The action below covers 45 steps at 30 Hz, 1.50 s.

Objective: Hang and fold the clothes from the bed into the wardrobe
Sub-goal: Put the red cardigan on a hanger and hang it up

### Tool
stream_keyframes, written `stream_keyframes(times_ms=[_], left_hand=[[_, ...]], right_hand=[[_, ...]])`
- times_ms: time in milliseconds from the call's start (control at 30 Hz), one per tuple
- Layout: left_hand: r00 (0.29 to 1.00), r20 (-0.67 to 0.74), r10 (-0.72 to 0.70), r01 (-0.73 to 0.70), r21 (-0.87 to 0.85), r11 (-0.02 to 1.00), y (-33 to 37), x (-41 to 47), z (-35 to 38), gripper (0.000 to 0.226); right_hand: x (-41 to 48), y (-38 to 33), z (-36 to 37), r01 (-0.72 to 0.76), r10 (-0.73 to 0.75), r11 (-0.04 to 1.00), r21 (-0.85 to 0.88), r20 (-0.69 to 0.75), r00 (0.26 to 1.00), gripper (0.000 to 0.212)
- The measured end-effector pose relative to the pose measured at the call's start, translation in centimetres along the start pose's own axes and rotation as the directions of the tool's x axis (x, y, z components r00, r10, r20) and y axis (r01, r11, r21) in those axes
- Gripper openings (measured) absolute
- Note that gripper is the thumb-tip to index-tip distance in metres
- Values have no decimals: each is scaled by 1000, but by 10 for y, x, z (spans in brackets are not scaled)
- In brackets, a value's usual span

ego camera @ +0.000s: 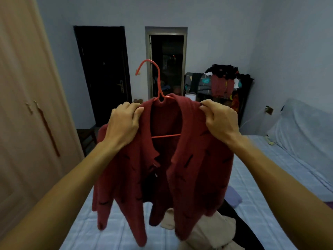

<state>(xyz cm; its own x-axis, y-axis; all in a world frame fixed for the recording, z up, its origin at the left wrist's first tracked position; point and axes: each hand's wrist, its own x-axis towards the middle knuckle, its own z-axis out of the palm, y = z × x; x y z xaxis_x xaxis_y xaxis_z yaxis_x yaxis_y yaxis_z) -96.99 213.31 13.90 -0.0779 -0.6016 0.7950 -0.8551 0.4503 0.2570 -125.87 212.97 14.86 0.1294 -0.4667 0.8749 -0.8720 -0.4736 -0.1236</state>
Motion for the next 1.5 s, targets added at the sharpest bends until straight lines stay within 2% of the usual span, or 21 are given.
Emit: stream_keyframes(times_ms=[100, 233, 367, 467, 667, 767, 1000, 1167, 1300, 1500], left_hand=[[994, 54, -92, 86, 100, 991, -16, -8, 1, 40], [983, 56, -174, 176, -43, 983, -21, -18, 2, 18], [979, -88, -185, 175, -107, 979, -8, -21, -10, 14], [980, -105, -169, 161, -79, 984, 5, -27, -15, 12], [988, -9, -152, 152, 24, 988, 2, -57, -31, 15], [986, -9, -164, 164, 76, 983, -1, -68, -49, 27], [959, -93, -268, 279, 137, 950, 6, -103, -117, 38], [928, -134, -349, 370, 207, 906, -1, -139, -176, 39], [914, -168, -369, 404, 312, 860, -6, -171, -239, 46], [899, -164, -407, 426, 548, 720, -10, -241, -349, 56]], right_hand=[[0, -5, 1, -22, 23, 1000, 21, -96, 995, 21], [-10, -14, 3, -43, 46, 998, 35, -84, 995, 22], [-17, -16, -7, -19, 13, 996, 83, 82, 997, 25], [-21, -21, -10, 75, -86, 996, 53, 241, 967, 29], [-37, -41, -6, 53, -66, 994, 97, 132, 989, 32], [-38, -62, 0, 49, -64, 988, 145, 103, 993, 33], [-43, -124, 8, 53, -77, 963, 265, 82, 994, 37], [-40, -176, -5, 56, -95, 942, 330, 103, 990, 31], [-44, -236, -21, 62, -116, 923, 379, 121, 986, 29], [-63, -343, -47, 64, -143, 891, 450, 144, 979, 33]])
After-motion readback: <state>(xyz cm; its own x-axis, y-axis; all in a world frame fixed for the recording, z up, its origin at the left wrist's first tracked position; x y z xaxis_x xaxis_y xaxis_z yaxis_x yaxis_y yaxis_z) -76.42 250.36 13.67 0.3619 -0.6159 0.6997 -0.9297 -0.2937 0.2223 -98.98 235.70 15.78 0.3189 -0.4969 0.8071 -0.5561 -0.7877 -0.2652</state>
